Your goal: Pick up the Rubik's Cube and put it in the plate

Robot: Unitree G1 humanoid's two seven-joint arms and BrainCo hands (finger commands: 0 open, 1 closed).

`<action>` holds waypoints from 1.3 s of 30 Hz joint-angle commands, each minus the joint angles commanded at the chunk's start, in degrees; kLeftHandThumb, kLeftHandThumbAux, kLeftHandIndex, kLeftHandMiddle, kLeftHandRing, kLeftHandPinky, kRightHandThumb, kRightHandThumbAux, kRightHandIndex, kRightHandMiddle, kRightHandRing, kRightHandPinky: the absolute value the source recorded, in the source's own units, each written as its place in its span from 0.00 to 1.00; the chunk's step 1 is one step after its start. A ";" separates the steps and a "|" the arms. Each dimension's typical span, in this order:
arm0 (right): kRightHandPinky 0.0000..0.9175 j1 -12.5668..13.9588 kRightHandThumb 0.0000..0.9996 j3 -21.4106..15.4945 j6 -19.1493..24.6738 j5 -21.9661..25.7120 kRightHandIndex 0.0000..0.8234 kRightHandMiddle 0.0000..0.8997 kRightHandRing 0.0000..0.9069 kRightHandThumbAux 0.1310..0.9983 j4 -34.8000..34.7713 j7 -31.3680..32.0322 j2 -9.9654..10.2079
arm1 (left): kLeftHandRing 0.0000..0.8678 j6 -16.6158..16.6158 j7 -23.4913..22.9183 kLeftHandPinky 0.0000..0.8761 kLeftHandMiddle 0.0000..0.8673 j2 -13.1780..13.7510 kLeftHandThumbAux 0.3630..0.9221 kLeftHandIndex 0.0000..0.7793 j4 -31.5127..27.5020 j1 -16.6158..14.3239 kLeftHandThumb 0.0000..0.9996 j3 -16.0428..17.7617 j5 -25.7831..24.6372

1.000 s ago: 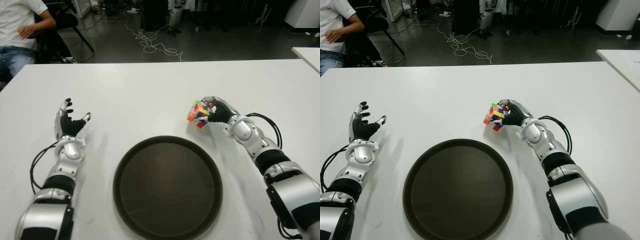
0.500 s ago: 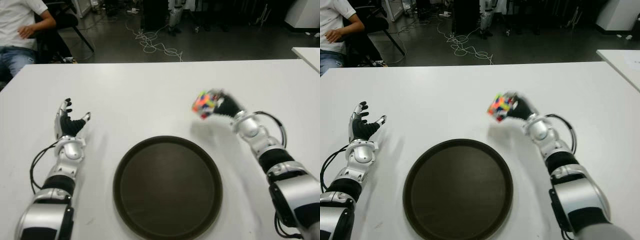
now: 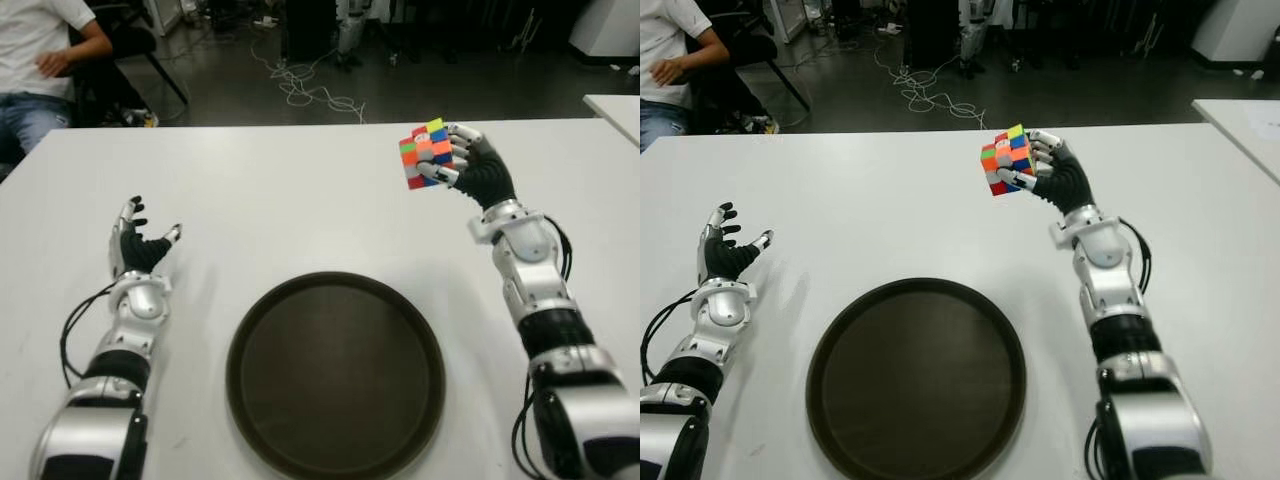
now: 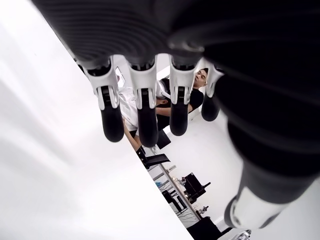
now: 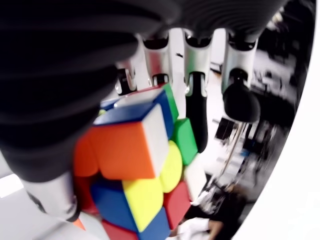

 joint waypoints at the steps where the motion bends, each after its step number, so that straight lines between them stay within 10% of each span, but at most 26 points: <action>1: 0.84 0.76 0.69 0.20 2.34 0.54 0.53 0.86 0.86 0.69 -2.89 0.16 0.36 | 0.23 0.02 0.10 0.29 0.21 0.00 0.70 0.14 0.01 0.00 0.30 -0.02 0.06; 12: 0.86 5.48 0.70 1.65 17.89 2.86 0.53 0.87 0.87 0.68 -20.15 2.18 1.86 | 0.24 -0.16 -0.07 0.32 0.21 -0.11 0.71 0.15 -0.26 0.05 0.33 0.12 -0.15; 39: 0.89 10.90 0.70 7.80 25.10 3.22 0.53 0.87 0.89 0.68 -28.71 13.31 1.50 | 0.22 -0.32 -0.31 0.30 0.20 0.17 0.70 0.14 0.20 0.04 0.33 0.09 0.02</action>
